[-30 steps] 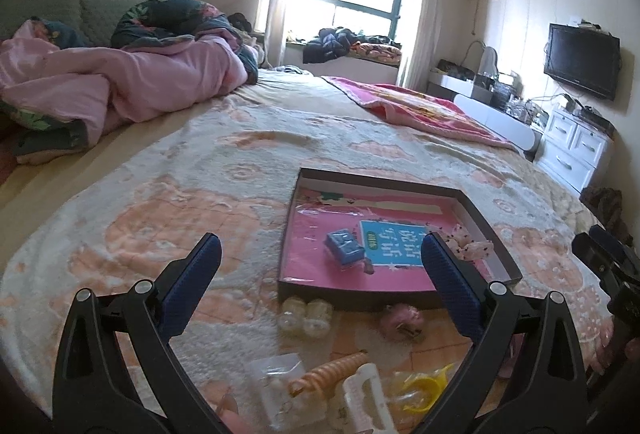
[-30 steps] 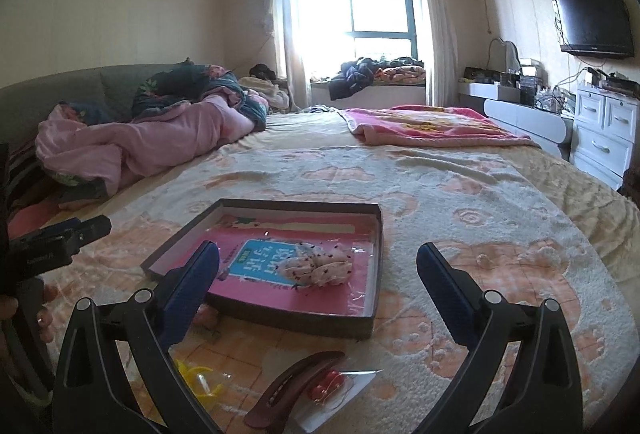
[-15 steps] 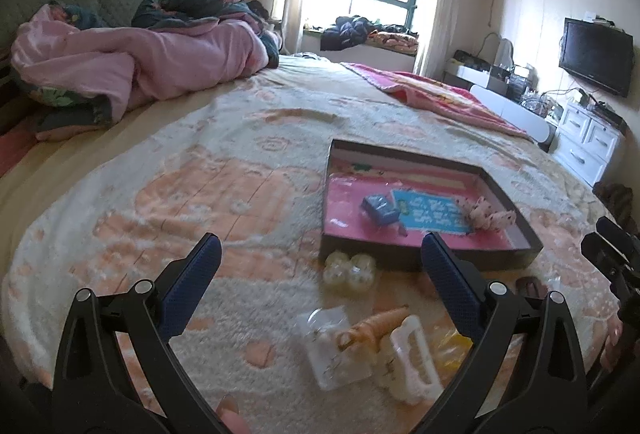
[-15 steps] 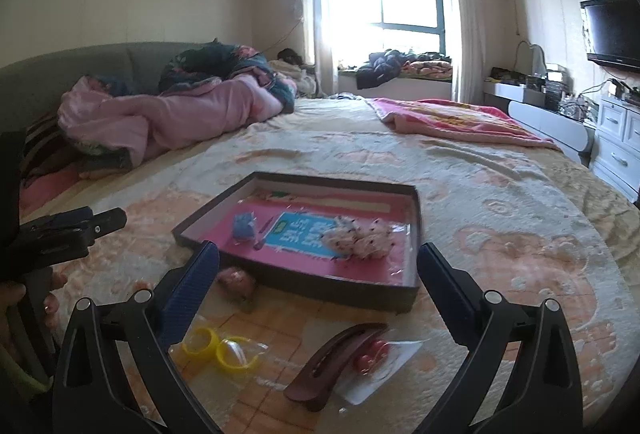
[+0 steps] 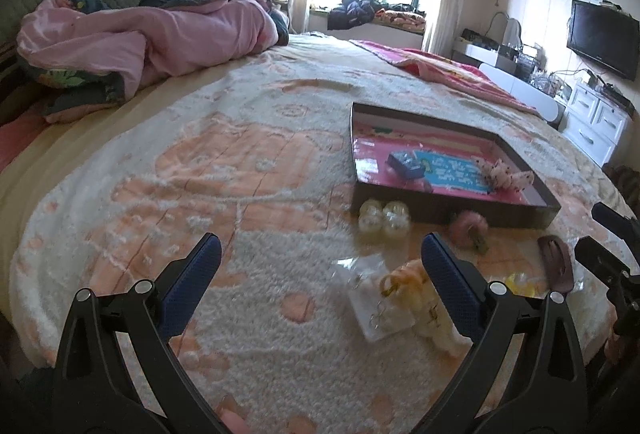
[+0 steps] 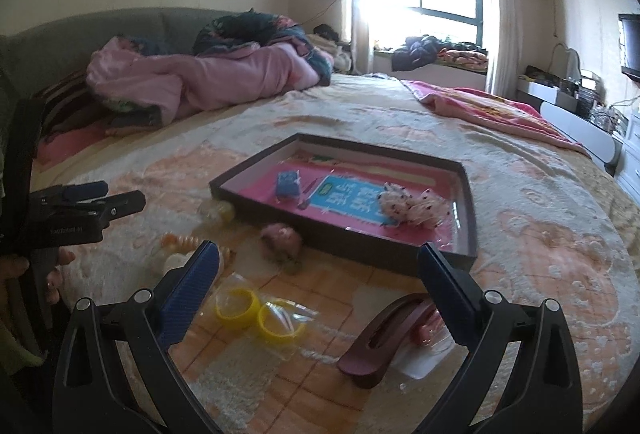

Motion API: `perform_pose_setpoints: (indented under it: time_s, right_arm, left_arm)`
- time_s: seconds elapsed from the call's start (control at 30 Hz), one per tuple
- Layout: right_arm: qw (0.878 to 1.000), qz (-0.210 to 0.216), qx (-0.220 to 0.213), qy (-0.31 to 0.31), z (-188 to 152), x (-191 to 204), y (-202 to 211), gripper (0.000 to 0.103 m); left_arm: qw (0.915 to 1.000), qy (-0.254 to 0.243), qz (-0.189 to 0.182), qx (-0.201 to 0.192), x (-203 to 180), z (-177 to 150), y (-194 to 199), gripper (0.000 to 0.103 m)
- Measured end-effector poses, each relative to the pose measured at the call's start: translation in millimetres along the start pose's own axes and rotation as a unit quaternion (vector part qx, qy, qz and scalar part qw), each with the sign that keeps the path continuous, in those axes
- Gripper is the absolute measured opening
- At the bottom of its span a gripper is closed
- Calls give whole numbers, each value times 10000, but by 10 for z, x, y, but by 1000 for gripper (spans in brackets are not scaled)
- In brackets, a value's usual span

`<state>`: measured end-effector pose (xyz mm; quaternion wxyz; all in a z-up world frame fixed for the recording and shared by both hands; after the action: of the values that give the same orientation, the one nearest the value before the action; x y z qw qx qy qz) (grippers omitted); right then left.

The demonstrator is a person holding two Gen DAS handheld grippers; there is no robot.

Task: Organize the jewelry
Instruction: 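Withdraw both tools from the tray toward the remaining jewelry, then grasp the clear earring packet with the left tool while the right tool grasps the bagged yellow bangles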

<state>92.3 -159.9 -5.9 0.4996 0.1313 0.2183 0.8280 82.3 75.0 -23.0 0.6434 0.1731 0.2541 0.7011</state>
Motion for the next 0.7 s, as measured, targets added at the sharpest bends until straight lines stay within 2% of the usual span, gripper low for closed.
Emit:
perform_pose_setpoints:
  time_s: [0.7]
  right_arm:
    - [9944, 209, 705, 755, -292, 243, -278, 96]
  left_arm:
    - [9967, -476, -156, 634, -190, -327, -190, 92]
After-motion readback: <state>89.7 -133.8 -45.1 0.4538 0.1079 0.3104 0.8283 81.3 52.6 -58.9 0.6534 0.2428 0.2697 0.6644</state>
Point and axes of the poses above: each gripper's, at about its wrist camera, not at the fingertips, and y roughly against the way its jaws point, x to its left, z to its top, the point moved 1 cm from there along -y, roughly the way its jaws point, and after that the axes turned 3 degrees about z, right-handed, at the moved point
